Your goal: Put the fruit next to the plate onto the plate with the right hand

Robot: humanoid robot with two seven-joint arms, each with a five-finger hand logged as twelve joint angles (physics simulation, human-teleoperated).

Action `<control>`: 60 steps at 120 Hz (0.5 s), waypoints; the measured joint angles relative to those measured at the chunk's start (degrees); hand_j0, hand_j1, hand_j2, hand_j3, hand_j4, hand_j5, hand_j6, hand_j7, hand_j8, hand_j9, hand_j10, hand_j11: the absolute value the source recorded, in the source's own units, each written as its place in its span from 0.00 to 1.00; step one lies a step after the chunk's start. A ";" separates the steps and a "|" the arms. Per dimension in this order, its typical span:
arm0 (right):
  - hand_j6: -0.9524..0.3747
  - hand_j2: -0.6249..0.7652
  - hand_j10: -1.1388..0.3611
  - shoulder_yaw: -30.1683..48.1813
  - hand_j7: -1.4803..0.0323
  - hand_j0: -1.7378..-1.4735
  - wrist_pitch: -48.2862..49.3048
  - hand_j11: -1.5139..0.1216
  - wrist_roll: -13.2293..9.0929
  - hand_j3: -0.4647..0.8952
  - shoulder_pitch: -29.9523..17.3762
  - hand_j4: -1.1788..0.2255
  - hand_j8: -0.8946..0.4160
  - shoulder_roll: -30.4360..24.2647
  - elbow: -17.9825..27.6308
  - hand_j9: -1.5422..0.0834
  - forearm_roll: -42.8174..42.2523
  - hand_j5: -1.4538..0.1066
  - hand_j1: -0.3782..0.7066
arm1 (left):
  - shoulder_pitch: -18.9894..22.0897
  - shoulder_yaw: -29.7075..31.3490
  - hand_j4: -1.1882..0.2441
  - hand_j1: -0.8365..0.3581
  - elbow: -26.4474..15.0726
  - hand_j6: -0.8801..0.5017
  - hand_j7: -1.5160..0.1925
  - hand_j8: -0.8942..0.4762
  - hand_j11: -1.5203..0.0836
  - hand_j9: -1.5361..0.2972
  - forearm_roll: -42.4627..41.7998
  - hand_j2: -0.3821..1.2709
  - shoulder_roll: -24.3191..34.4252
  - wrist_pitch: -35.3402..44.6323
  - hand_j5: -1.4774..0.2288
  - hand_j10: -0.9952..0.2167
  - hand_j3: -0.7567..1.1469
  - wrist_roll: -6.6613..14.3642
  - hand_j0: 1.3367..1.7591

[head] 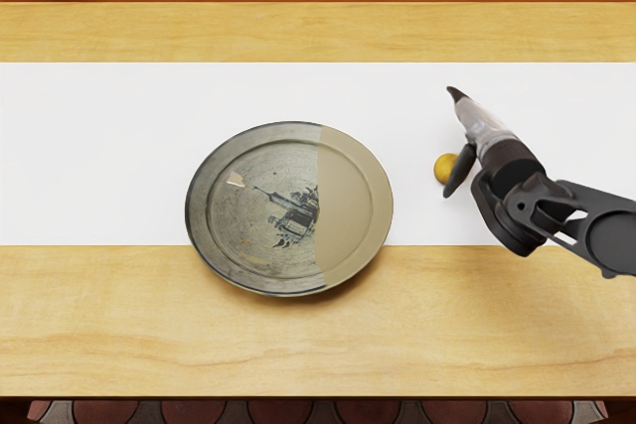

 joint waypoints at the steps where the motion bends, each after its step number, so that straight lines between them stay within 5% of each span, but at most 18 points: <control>1: 0.71 0.45 0.76 -0.03 0.98 0.30 -0.07 0.92 0.00 0.34 0.00 0.84 0.68 0.00 -0.01 0.95 0.00 0.93 0.03 | 0.00 0.00 0.82 0.97 0.00 0.62 0.87 0.64 0.93 0.83 0.00 0.23 0.00 0.00 0.85 0.81 0.40 0.00 0.76; 60: 0.64 0.44 0.69 -0.36 0.90 0.30 -3.36 0.85 0.00 0.34 -0.56 0.77 0.61 3.72 -5.01 0.87 0.55 0.85 0.13 | 0.00 0.00 0.82 0.97 0.00 0.62 0.87 0.64 0.93 0.83 0.00 0.23 0.00 0.00 0.85 0.81 0.40 0.00 0.76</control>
